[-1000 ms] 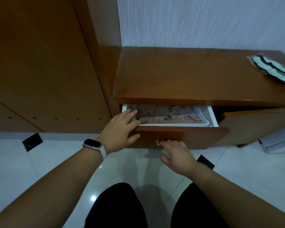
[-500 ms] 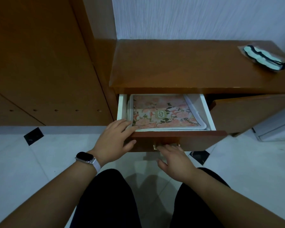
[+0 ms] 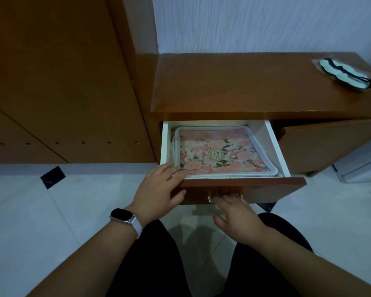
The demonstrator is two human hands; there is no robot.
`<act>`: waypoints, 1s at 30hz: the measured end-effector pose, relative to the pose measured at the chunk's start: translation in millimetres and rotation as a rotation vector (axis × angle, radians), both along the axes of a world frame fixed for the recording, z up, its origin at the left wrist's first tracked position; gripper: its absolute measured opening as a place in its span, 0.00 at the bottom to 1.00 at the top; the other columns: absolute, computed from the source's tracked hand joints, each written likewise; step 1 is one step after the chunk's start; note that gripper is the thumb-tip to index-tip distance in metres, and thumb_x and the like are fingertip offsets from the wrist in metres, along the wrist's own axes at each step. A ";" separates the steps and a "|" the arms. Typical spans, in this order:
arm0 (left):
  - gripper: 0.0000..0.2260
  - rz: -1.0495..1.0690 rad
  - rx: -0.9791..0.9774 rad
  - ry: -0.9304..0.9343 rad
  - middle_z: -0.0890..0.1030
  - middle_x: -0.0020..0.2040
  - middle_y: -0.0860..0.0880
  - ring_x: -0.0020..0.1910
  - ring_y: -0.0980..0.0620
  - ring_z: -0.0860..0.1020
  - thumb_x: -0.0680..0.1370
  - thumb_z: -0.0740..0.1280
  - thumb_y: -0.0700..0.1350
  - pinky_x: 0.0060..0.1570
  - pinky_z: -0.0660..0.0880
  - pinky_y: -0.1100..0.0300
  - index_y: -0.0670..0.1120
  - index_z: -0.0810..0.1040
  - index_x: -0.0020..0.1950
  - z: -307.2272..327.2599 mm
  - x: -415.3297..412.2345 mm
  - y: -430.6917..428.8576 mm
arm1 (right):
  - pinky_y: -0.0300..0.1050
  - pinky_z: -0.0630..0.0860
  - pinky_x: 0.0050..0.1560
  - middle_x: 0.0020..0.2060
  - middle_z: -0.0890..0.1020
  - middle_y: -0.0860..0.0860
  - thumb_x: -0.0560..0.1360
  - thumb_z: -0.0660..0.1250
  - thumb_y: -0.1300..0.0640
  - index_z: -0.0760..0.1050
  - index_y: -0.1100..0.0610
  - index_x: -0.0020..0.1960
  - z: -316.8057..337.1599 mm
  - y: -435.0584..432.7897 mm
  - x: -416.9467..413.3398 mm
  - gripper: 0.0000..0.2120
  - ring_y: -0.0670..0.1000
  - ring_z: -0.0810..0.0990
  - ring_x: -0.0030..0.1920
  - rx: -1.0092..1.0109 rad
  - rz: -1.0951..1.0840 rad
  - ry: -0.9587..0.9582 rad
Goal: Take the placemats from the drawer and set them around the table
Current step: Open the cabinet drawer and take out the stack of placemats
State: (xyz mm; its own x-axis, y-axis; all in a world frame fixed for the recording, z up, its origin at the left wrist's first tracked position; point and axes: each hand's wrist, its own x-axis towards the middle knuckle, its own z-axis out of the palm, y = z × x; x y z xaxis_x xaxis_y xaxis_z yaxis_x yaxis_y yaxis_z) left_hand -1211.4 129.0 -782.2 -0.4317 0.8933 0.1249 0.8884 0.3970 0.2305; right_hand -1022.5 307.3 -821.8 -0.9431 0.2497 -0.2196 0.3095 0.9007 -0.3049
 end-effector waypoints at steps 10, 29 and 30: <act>0.25 -0.048 -0.039 0.016 0.77 0.65 0.47 0.66 0.45 0.71 0.76 0.61 0.61 0.68 0.64 0.45 0.51 0.73 0.69 6.6 -3.0 -3.2 | 0.49 0.72 0.57 0.57 0.77 0.49 0.74 0.55 0.41 0.71 0.51 0.66 27.3 -1.6 2.6 0.25 0.53 0.75 0.58 0.064 0.119 0.004; 0.26 -0.145 0.008 0.016 0.78 0.61 0.49 0.55 0.48 0.77 0.76 0.59 0.61 0.50 0.76 0.53 0.48 0.74 0.67 35.6 -28.0 72.4 | 0.40 0.68 0.43 0.60 0.77 0.48 0.79 0.61 0.48 0.72 0.52 0.67 102.0 103.1 -45.7 0.19 0.48 0.76 0.53 0.079 -0.029 0.222; 0.26 -0.141 0.002 0.011 0.78 0.61 0.49 0.55 0.47 0.77 0.76 0.59 0.62 0.50 0.76 0.53 0.48 0.74 0.68 34.0 -29.2 75.2 | 0.41 0.69 0.43 0.60 0.77 0.48 0.79 0.60 0.47 0.72 0.52 0.67 97.1 109.4 -45.9 0.19 0.48 0.76 0.53 0.077 -0.032 0.218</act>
State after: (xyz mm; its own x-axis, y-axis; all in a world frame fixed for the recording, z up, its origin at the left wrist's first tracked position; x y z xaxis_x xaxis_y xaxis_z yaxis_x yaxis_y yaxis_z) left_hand -1240.5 204.1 -748.2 -0.3000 0.9450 0.1305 0.9380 0.2674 0.2205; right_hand -1068.4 416.6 -724.7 -0.9576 0.2881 0.0092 0.2723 0.9147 -0.2987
